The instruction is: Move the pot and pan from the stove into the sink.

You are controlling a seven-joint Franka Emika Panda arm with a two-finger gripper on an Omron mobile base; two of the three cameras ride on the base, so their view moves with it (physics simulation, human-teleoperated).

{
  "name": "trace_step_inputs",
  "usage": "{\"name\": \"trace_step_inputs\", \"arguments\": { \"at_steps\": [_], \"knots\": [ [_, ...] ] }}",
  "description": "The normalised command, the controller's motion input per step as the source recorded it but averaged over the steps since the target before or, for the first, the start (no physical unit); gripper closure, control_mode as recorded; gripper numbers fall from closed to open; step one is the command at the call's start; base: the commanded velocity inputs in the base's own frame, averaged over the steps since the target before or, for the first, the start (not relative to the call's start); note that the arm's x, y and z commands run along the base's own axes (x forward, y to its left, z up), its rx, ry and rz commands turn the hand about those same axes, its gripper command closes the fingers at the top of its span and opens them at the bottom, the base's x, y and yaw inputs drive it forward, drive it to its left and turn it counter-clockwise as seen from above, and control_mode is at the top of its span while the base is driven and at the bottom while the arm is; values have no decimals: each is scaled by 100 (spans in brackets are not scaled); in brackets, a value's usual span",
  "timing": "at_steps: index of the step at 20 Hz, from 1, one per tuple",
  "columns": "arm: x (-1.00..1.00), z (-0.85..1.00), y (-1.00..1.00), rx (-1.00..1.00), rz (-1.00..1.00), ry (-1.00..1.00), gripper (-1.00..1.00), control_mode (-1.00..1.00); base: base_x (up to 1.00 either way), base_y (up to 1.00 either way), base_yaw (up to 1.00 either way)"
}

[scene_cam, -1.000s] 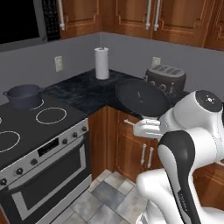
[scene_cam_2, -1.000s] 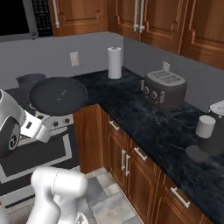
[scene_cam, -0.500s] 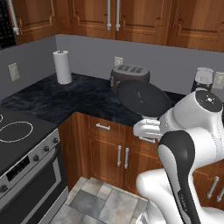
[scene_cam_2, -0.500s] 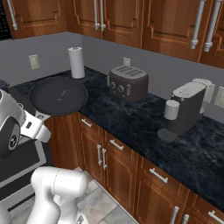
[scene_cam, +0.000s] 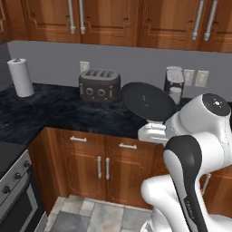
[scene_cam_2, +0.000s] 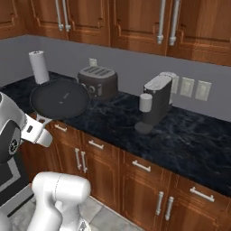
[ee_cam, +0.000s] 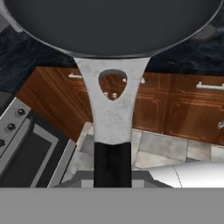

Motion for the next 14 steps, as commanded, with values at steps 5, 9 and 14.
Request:
{"name": "trace_step_inputs", "arguments": {
  "at_steps": [5, 9, 14],
  "knots": [
    [0, 0, 0, 0, 0, 0, 100, 100, -6, -4, -41],
    [0, 0, 0, 0, 0, 0, 100, 100, -8, -12, -34],
    [0, 0, 0, 0, 0, 0, 100, 100, 0, 0, -1]
  ]
}}
